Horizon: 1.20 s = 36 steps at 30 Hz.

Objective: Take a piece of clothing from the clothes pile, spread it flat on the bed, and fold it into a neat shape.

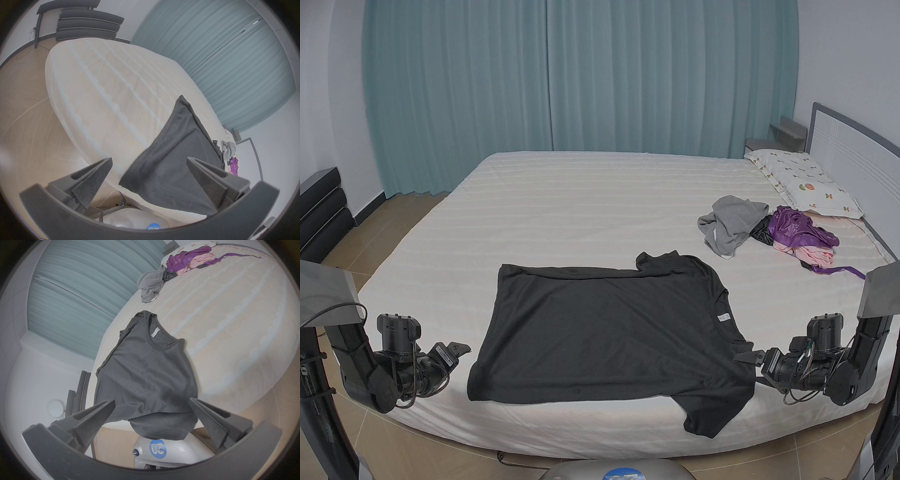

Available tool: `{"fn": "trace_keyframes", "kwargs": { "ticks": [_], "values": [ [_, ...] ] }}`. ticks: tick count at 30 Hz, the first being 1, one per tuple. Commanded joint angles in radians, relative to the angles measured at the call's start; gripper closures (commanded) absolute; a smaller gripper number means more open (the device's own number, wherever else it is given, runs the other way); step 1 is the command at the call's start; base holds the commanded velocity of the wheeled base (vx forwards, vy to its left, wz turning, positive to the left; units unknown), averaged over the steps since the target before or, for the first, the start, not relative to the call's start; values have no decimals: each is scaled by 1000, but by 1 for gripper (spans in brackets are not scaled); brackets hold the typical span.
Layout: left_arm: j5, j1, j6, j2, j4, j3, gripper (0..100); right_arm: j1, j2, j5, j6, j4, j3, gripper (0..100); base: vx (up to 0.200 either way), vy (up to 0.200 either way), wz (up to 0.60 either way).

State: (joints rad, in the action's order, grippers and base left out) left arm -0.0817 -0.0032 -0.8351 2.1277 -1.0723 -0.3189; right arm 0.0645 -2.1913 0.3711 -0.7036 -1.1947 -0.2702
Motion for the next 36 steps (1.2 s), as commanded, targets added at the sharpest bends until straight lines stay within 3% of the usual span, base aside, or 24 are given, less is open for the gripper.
{"fn": "trace_keyframes", "kwargs": {
  "ticks": [1,7,19,36],
  "values": [
    [0,-1,-1,2,-1,1,0,-6,-1,0,-4,0,-7,0,0,0,0],
    [3,-8,-27,-8,-1,0,0,-9,25,0,-25,-14,-12,0,0,0,0],
    [3,-37,-61,-9,-1,-3,0,-9,53,-1,-33,-39,-11,0,200,0,0],
    [5,-44,-102,-5,-1,3,0,-8,42,-1,-34,-39,-7,0,0,-24,0]
  ]
}}
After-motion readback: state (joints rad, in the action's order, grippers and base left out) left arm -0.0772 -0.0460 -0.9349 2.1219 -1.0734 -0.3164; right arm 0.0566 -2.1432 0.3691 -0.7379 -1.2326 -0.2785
